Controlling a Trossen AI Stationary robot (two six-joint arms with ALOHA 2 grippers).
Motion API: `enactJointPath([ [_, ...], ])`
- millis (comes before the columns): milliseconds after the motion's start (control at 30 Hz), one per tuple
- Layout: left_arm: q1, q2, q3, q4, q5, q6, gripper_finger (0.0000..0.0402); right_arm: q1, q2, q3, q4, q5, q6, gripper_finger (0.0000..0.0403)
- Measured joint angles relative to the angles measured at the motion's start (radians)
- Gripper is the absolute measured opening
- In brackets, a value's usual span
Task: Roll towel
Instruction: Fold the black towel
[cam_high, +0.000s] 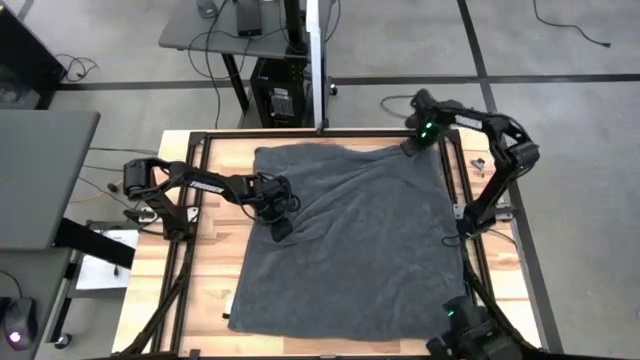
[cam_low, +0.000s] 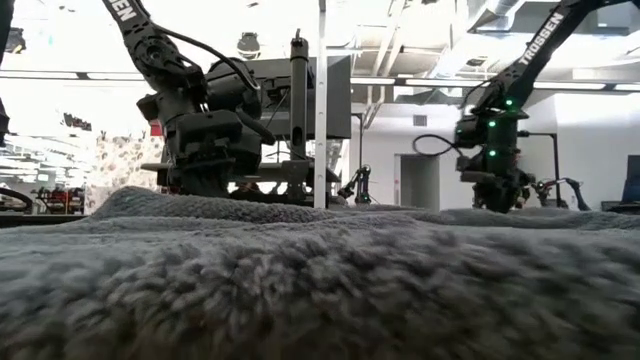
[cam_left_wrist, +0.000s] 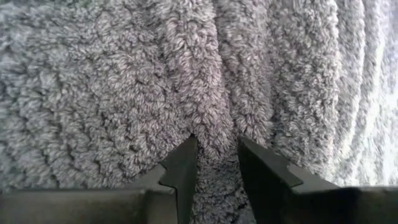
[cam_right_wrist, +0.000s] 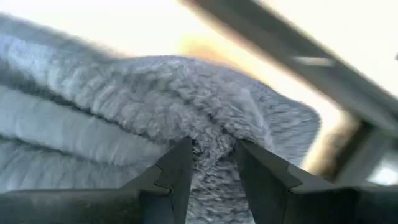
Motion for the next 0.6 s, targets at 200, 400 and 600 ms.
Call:
enactJointPath([
  [200, -0.012, -0.006, 0.013, -0.021, -0.001, -0.017, 0.0106, 0.052, -0.022, 0.051, -0.047, -0.119, 0.041, 0.0108],
  [400, 0.063, -0.113, 0.075, -0.252, -0.073, -0.017, 0.0106, 0.161, -0.107, 0.073, -0.101, -0.139, 0.033, 0.0107],
  [600, 0.163, -0.274, 0.132, -0.27, -0.292, 0.022, 0.0106, 0.312, -0.194, 0.062, -0.169, -0.15, 0.068, 0.0107],
])
